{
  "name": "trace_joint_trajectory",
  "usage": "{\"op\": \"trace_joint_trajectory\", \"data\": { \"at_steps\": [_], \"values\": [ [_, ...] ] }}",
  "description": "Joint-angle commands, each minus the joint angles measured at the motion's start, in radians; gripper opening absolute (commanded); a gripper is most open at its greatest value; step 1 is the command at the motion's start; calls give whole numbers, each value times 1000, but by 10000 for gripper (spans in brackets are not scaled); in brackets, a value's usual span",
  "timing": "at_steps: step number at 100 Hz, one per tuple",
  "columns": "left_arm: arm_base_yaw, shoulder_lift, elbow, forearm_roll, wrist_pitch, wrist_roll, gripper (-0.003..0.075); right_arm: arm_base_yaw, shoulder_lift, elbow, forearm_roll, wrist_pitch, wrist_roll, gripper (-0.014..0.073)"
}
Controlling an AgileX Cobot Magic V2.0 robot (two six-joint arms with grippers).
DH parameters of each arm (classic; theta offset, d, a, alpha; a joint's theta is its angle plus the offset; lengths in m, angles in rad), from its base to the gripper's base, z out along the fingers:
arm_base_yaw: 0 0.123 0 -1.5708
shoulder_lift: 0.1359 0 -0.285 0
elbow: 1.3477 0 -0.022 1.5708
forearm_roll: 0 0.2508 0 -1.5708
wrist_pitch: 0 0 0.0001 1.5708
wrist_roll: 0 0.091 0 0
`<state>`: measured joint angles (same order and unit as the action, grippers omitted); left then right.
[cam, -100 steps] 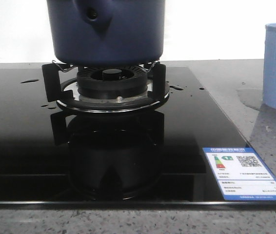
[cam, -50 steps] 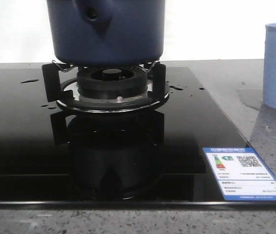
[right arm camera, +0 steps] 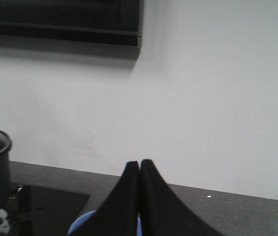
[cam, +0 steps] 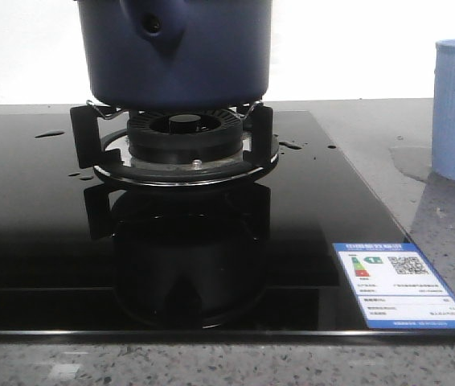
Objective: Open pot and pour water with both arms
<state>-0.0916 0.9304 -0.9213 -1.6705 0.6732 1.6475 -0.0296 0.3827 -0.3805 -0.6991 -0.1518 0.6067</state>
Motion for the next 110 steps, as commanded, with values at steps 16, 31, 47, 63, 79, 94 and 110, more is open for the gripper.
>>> {"op": "trace_joint_trajectory", "data": {
  "at_steps": [16, 31, 47, 63, 79, 94, 110],
  "values": [
    [13, -321, 279, -30, -132, -13, -19, 235, 5, 23, -14, 34, 21, -74],
    [13, -498, 464, -30, -200, -13, -19, 389, 5, 48, -14, 114, 21, -74],
    [13, -654, 611, -36, -245, -13, -19, 506, 5, 48, -14, 128, 21, -74],
    [13, -751, 681, -36, -238, -13, -19, 528, 5, 48, -14, 120, 21, -74],
    [13, -775, 688, -36, -238, -13, -19, 528, 5, 48, -14, 120, 21, -74],
    [13, -775, 688, -36, -238, -13, -19, 528, 5, 48, -14, 120, 21, -74],
    [13, -775, 688, -36, -238, -13, -19, 528, 5, 48, -14, 120, 21, -74]
  ]
}}
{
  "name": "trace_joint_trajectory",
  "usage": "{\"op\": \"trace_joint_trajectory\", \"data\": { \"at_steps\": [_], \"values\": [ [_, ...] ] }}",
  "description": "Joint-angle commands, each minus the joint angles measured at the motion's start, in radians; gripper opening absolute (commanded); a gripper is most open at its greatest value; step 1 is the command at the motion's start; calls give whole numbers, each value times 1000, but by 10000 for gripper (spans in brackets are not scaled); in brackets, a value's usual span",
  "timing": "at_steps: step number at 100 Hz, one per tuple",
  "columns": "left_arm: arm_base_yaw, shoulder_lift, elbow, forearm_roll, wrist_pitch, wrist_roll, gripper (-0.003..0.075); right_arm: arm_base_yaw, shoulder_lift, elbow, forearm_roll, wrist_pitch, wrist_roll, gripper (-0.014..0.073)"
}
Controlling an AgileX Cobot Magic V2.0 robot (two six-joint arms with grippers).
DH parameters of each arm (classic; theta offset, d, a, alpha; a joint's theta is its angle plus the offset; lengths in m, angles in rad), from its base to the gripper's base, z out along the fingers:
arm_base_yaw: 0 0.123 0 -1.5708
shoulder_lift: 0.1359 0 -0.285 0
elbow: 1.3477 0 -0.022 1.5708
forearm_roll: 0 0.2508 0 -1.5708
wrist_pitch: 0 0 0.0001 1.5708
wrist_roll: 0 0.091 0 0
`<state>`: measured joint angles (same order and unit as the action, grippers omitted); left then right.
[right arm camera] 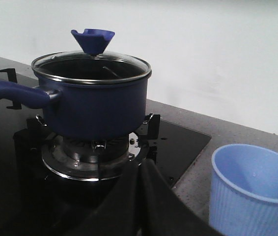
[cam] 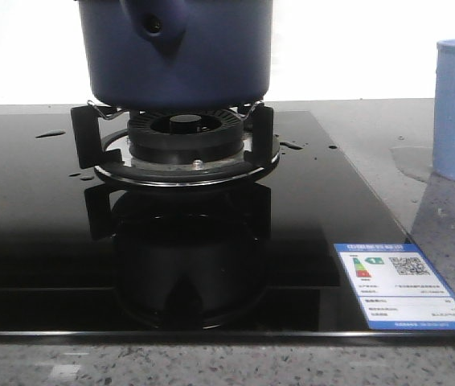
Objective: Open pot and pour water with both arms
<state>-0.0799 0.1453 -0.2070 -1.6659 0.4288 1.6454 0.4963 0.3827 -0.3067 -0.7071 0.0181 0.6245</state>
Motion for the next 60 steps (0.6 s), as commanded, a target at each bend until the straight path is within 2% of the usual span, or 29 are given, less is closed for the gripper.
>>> {"op": "trace_joint_trajectory", "data": {
  "at_steps": [1, 32, 45, 48, 52, 55, 60],
  "values": [
    [1, 10, -26, -41, 6, -10, -19, 2, 5, -26, -6, -50, 3, -74],
    [1, 10, -26, -35, -3, -10, -19, 2, 5, -26, -6, -50, 3, -74],
    [1, 10, -22, 82, -50, -13, -19, 2, 5, -26, -6, -50, 3, -74],
    [1, 10, -22, 137, -60, -42, -19, 2, 5, -26, -6, -50, 3, -74],
    [1, 10, -22, 261, -80, -149, -19, 2, 5, -26, -6, -50, 3, -74],
    [1, 10, -22, 363, -107, -252, -19, 2, 5, -26, -6, -50, 3, -74],
    [1, 10, -22, 577, -131, -499, -19, 2, 5, -26, -6, -50, 3, -74]
  ]
}}
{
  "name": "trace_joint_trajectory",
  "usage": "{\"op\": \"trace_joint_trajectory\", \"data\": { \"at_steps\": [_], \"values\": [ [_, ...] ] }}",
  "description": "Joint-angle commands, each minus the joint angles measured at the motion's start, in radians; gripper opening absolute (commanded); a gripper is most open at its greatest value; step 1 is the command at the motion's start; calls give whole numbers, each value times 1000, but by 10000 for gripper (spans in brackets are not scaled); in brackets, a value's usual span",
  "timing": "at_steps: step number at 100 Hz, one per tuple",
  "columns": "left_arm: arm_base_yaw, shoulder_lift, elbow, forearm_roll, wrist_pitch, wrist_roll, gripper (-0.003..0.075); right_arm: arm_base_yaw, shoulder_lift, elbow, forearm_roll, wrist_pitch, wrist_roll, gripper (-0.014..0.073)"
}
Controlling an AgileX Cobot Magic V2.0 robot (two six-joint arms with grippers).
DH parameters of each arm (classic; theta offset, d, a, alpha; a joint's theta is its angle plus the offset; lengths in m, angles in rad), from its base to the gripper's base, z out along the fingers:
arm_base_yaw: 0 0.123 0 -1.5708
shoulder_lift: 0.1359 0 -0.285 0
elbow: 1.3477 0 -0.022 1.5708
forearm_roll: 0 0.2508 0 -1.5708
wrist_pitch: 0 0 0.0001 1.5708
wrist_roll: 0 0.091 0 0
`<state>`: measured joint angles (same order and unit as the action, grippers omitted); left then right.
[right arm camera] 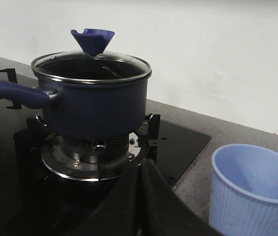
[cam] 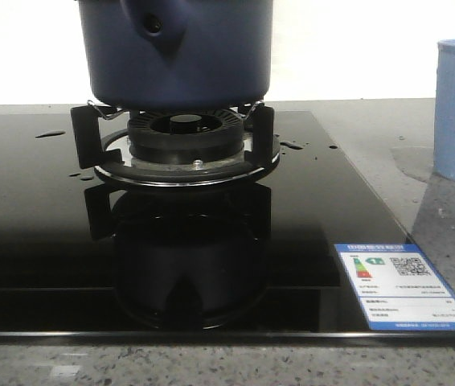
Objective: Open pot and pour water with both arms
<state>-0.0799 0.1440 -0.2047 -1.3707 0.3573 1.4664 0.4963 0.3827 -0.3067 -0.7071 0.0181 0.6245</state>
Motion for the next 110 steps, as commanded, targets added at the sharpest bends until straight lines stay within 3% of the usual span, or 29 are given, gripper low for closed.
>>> {"op": "trace_joint_trajectory", "data": {
  "at_steps": [1, 17, 25, 35, 54, 82, 110],
  "values": [
    [1, 11, -24, 348, -60, -352, -19, 2, 5, -26, -6, -50, 3, -74],
    [1, 11, -19, 1013, -78, -1031, -19, 2, 5, -26, -6, -50, 3, -74],
    [1, 11, 9, 1205, -132, -1197, -19, 2, 5, -26, -6, -50, 3, -74],
    [1, -9, 82, 1307, -243, -1325, -19, 2, 5, -26, -6, -50, 3, -74],
    [1, -117, 202, 1333, -286, -1419, -19, 2, 5, -26, -6, -50, 3, -74],
    [1, -173, 237, 1358, -69, -1419, -19, 2, 5, -26, -6, -48, 3, -74],
    [1, -173, 239, 1360, -69, -1419, -19, 2, 5, -26, -6, -48, 3, -74]
  ]
}}
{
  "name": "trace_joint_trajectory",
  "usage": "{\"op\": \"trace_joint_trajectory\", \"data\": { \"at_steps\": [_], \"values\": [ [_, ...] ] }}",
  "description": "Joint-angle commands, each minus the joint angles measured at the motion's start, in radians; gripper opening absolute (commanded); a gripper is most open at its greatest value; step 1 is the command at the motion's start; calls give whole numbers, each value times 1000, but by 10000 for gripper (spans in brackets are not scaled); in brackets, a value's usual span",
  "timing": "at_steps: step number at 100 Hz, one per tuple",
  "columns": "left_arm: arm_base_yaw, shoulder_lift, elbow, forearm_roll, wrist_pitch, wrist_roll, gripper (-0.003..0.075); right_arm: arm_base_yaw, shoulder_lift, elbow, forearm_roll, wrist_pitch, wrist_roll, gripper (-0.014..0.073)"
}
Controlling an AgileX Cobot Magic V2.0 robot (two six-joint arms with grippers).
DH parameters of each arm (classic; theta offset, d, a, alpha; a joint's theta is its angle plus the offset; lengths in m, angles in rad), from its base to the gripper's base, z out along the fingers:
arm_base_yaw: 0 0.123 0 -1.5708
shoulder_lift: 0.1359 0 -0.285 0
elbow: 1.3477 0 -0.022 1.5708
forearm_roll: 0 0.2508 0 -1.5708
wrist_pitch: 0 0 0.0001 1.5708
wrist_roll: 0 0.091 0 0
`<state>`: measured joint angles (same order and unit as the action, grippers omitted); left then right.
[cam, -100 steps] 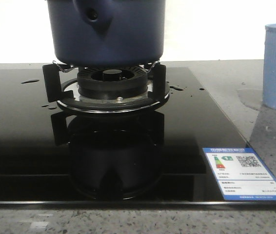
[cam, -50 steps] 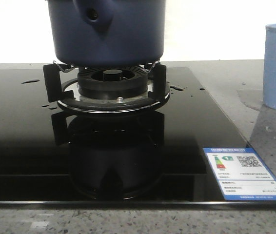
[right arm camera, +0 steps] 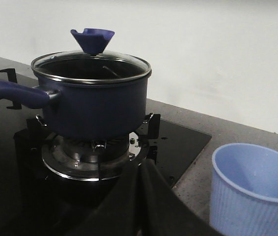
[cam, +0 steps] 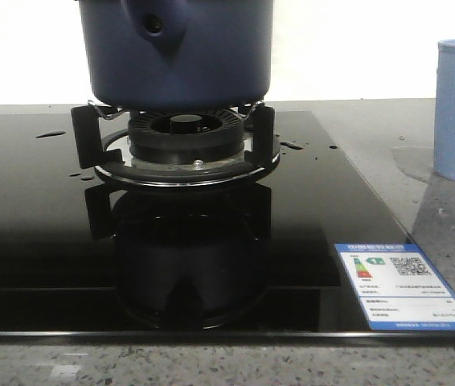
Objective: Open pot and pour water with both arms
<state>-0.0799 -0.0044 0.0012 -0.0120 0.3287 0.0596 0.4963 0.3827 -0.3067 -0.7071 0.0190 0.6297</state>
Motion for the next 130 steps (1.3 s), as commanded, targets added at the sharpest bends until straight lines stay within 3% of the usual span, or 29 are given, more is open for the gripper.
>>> {"op": "trace_joint_trajectory", "data": {
  "at_steps": [1, 83, 92, 105, 112, 130],
  "values": [
    [1, -25, 33, 1, -40, -12, -19, 2, 5, -26, -6, -49, -2, -74],
    [1, -25, 33, 1, -40, -12, -19, 0, 5, 12, -6, -41, -2, -74],
    [1, -25, 33, 1, -40, -12, -19, -27, 5, 62, 104, -10, -27, -74],
    [1, -25, 33, 1, -40, -12, -19, -149, 5, 144, 381, -56, -322, -74],
    [1, -25, 33, 1, -40, -12, -19, -218, 5, 188, 398, -125, -409, -74],
    [1, -25, 33, 1, -40, -12, -19, -336, -78, 301, 467, -147, -417, -74]
  ]
}}
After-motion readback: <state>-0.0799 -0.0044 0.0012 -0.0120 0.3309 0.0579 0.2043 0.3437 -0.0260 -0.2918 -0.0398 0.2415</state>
